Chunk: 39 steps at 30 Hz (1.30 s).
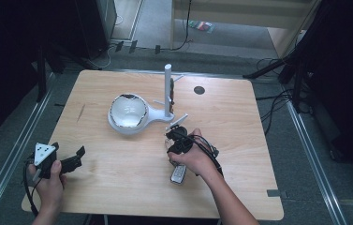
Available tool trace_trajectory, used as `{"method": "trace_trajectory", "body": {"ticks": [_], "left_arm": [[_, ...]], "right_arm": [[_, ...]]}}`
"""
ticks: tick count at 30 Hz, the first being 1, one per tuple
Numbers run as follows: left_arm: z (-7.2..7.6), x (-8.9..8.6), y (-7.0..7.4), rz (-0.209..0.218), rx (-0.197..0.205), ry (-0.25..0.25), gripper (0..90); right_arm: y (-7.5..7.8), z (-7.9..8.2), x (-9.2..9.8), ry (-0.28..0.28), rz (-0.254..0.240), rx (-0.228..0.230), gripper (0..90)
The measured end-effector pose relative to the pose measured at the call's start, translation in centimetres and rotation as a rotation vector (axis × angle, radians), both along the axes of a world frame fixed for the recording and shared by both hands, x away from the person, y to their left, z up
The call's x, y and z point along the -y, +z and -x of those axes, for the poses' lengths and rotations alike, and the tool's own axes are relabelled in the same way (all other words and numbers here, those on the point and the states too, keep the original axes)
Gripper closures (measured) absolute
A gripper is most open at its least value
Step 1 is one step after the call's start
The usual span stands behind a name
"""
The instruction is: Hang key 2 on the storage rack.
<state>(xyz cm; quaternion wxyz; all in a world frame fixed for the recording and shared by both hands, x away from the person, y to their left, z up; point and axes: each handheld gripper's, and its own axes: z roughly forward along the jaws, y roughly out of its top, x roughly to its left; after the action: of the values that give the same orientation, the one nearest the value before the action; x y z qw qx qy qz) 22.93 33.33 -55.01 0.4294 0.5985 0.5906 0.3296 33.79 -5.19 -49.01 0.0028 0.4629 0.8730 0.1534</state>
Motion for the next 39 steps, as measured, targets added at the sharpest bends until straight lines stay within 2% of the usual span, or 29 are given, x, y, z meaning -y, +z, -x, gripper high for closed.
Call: {"method": "trace_trajectory", "body": {"ticks": [9,12,16,25,29,39], "left_arm": [[0.0,0.0,0.0,-0.001,0.002,0.0,0.6],[0.0,0.0,0.0,-0.001,0.003,0.0,0.6],[0.0,0.0,0.0,-0.001,0.001,0.0,0.6],[0.0,0.0,0.0,-0.002,0.003,-0.001,0.5],[0.0,0.0,0.0,0.004,0.002,0.0,0.6],[0.0,0.0,0.0,0.0,0.002,0.001,0.6]], "right_arm": [[-0.9,0.2,-0.4,0.006,0.045,-0.032,75.2],[-1.1,0.3,-0.5,0.003,0.051,-0.041,80.4],[-0.9,0.4,-0.1,0.002,0.022,-0.027,82.9],[0.1,0.8,0.5,-0.017,-0.034,0.04,83.3],[0.9,0.9,0.9,-0.021,-0.076,0.095,83.4],[2.7,1.3,1.6,-0.07,-0.13,0.231,83.5]]}}
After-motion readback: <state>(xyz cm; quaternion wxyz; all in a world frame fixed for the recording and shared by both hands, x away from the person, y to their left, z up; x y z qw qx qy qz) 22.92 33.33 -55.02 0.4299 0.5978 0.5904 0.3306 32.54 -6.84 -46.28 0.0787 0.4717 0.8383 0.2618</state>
